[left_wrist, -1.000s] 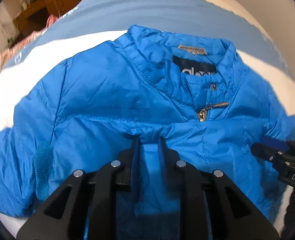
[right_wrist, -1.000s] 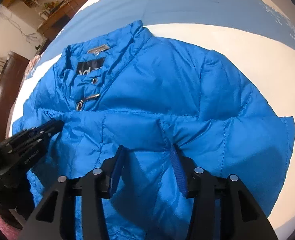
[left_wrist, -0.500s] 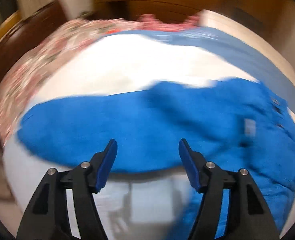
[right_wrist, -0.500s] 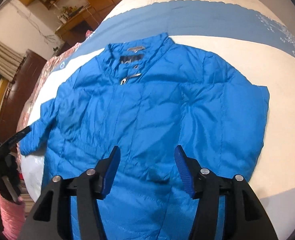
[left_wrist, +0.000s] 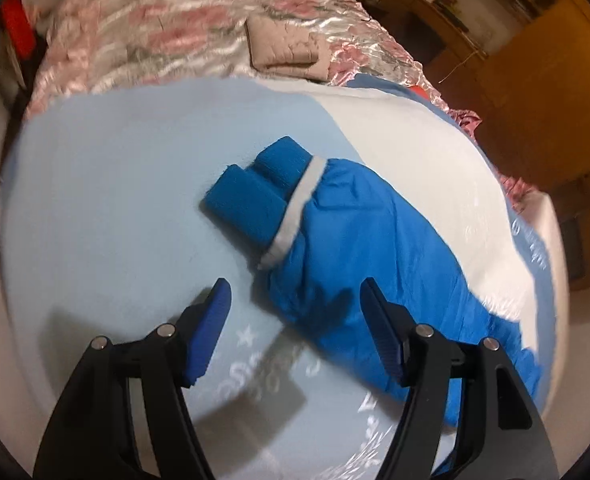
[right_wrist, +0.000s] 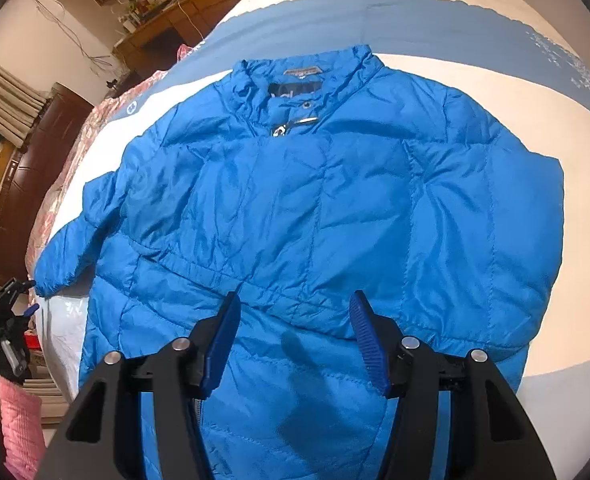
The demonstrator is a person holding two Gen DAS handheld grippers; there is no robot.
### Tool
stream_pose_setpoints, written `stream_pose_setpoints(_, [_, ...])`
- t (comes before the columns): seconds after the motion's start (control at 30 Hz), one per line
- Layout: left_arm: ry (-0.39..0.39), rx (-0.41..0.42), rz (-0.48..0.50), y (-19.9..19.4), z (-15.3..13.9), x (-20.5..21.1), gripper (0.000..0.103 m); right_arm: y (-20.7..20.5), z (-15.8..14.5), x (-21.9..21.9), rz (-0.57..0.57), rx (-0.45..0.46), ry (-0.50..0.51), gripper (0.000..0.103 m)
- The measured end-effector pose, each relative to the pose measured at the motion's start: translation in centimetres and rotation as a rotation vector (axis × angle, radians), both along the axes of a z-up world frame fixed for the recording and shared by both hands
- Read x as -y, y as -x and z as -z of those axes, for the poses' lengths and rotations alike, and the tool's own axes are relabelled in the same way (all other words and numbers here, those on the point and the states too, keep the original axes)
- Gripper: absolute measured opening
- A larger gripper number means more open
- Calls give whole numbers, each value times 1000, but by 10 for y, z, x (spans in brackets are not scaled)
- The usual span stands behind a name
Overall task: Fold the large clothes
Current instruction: 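Grasp the other sleeve cuff with the left tool and lift it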
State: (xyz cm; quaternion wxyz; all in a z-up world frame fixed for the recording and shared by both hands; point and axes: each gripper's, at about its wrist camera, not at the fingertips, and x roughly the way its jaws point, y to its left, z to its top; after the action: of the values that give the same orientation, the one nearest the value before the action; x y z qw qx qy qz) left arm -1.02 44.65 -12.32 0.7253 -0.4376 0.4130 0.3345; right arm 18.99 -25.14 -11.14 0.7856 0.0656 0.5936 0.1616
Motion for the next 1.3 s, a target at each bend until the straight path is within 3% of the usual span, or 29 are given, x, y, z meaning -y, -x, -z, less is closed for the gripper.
stream_pose_setpoints(0.07, [43, 19, -14, -6, 13, -8, 67, 2, 0, 0, 8, -1, 7, 57])
stream_pose_setpoints(0.2, [31, 40, -18, -9, 15, -10, 71, 6, -5, 3, 23, 12, 27, 57])
stream_pose_setpoints(0.27, [19, 32, -17, -13, 15, -11, 59, 7, -8, 5, 31, 18, 34, 57])
stream_pose_setpoints(0.33, [7, 31, -22, -16, 14, -10, 37, 7, -9, 7, 38, 20, 32, 57])
stream_pose_setpoints(0.4, [1, 49, -27, -17, 9, -8, 28, 9, -11, 8, 42, 23, 34, 57])
stream_pose_setpoints(0.57, [-98, 120, 27, -22, -26, 19, 21, 14, -15, 15, 49, 31, 33, 57])
stream_pose_setpoints(0.73, [-253, 199, 177, -48, -85, 81, 21, 17, -17, 24, 65, 36, 26, 57])
stream_pose_setpoints(0.93, [-333, 274, 444, -98, -123, 186, 21, 22, -16, 38, 82, 37, 19, 57])
stream_pose_setpoints(1.13, [-309, 329, 715, -150, -121, 297, 21, 26, -13, 54, 109, 30, 8, 57])
stream_pose_setpoints(1.3, [-308, 299, 859, -183, -96, 360, 21, 29, -11, 65, 126, 29, 7, 57])
